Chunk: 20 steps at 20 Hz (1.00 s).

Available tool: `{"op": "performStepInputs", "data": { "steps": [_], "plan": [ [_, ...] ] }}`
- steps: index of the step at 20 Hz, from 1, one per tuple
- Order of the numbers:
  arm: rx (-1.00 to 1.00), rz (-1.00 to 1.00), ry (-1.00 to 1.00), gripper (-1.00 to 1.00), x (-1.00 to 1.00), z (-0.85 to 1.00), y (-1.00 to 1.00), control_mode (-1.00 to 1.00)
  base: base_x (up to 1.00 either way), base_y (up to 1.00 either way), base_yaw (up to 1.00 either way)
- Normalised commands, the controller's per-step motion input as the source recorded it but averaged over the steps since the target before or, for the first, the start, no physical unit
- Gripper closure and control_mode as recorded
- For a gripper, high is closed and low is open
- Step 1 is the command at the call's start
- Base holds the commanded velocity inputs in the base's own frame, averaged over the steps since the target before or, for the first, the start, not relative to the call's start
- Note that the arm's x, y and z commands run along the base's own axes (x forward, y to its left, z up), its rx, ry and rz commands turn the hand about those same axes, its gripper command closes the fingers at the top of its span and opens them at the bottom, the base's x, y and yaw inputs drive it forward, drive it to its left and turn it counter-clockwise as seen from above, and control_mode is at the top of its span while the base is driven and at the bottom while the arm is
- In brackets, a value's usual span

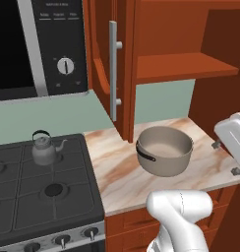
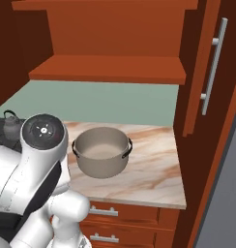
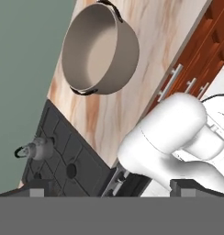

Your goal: Pick the kettle from the cabinet and place it on a stove burner. Then pick the pot from the counter and place it on another stove burner. Finally, turn both burners on.

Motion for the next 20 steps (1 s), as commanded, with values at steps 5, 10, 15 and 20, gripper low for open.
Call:
{"op": "performStepInputs", "data": {
  "steps": [5, 10, 15, 20],
  "plan": [
    [0.0, 0.0, 0.0, -1.0, 0.27, -0.17, -0.15, -1.0, 0.0, 0.0, 0.0],
    [0.0, 0.0, 0.0, -1.0, 0.16, -0.31, -0.15, -1.0, 0.0, 0.0, 0.0],
    [-0.04, 0.0, 0.0, -1.0, 0.22, -0.36, -0.07, -1.0, 0.0, 0.0, 0.0],
    [-0.02, 0.0, 0.0, -1.0, 0.14, -0.23, -0.05, -1.0, 0.0, 0.0, 0.0]
  ]
}}
